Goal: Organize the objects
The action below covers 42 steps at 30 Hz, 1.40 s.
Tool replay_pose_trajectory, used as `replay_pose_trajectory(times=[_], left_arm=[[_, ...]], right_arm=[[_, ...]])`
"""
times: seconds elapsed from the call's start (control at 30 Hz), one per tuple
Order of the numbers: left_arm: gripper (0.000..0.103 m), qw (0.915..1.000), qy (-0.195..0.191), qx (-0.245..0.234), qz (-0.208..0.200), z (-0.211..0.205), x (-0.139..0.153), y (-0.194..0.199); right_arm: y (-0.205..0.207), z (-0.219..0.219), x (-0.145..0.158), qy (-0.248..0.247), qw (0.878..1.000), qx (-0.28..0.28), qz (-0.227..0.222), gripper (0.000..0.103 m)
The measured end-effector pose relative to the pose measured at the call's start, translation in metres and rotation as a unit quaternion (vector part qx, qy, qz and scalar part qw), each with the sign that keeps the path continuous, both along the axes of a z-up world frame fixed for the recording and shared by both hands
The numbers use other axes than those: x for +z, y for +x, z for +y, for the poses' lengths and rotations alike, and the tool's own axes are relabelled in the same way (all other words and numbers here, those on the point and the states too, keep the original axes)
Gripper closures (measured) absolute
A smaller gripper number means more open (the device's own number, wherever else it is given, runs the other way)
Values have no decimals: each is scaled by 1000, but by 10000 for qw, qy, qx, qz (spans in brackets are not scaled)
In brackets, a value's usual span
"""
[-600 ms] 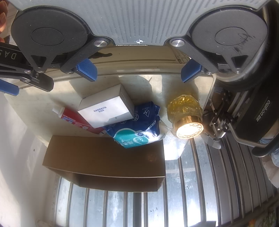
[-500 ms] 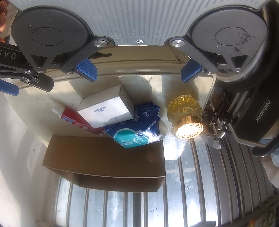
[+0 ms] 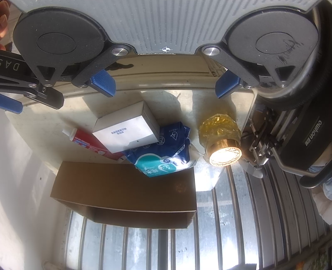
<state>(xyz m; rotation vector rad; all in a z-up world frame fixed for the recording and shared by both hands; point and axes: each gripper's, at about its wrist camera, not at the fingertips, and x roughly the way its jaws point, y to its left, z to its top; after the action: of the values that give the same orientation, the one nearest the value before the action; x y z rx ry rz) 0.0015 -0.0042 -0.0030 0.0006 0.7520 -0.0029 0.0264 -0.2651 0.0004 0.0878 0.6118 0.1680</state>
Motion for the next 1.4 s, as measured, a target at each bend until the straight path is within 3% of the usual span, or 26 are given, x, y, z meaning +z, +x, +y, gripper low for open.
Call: replay_pose_trajectory(times=[1.4], left_arm=[[0,10000,30,8,49,-3,1,0]], right_arm=[[0,-4,-3,70,10000,-50,39,0]])
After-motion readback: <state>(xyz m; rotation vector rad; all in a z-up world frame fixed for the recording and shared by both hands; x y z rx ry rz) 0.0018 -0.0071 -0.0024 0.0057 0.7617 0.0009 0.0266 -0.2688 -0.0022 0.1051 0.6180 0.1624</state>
